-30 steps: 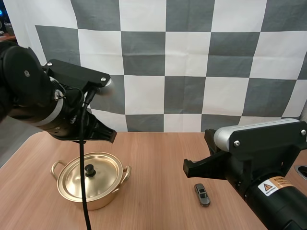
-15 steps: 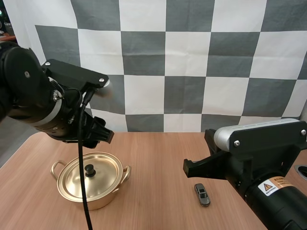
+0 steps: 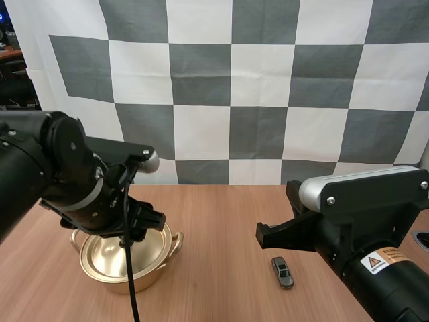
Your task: Open the pot, put the car inside, and close it
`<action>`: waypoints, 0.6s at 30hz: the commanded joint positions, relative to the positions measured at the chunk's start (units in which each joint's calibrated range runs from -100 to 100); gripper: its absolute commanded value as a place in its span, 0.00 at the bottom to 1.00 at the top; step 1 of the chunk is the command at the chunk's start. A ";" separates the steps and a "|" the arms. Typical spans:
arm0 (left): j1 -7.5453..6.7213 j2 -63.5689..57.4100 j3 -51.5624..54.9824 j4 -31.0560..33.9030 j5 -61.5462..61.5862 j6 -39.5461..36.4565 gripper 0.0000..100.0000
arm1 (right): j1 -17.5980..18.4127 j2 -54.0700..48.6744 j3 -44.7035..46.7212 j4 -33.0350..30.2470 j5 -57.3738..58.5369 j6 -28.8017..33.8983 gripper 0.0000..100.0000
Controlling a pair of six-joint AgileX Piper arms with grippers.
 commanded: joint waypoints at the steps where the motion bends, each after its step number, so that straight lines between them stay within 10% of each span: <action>1: -0.03 0.61 3.01 0.03 0.00 -0.01 1.00 | -0.02 0.00 -0.06 0.04 0.02 -0.05 0.00; 18: -0.03 11.29 3.01 1.39 -13.54 0.08 1.00 | -0.02 0.00 -0.06 0.04 0.02 -0.05 0.00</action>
